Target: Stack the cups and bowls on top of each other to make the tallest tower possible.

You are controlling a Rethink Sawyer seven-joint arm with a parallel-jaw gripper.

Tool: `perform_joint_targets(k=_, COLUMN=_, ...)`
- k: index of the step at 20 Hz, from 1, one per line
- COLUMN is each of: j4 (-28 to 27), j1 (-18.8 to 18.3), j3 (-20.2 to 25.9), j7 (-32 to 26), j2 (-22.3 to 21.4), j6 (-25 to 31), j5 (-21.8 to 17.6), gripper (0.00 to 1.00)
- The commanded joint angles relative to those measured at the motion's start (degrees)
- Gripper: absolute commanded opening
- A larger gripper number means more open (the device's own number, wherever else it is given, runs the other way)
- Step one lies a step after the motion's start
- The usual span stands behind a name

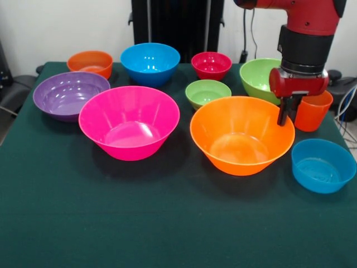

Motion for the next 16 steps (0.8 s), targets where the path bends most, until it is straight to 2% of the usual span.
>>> perform_joint_targets(k=1, j4=1.32, j1=0.45, j3=3.97, j7=9.34, j2=1.95, j6=0.86, j5=1.11, gripper=0.0)
perform_joint_targets(k=10, j4=0.9, j1=-0.64, j3=5.13, j7=8.53, j2=2.3, j6=1.1, j5=0.99, gripper=0.0)
perform_joint_targets(k=16, j4=0.16, j1=-1.12, j3=6.04, j7=7.22, j2=-1.28, j6=7.49, j5=2.08, gripper=0.0)
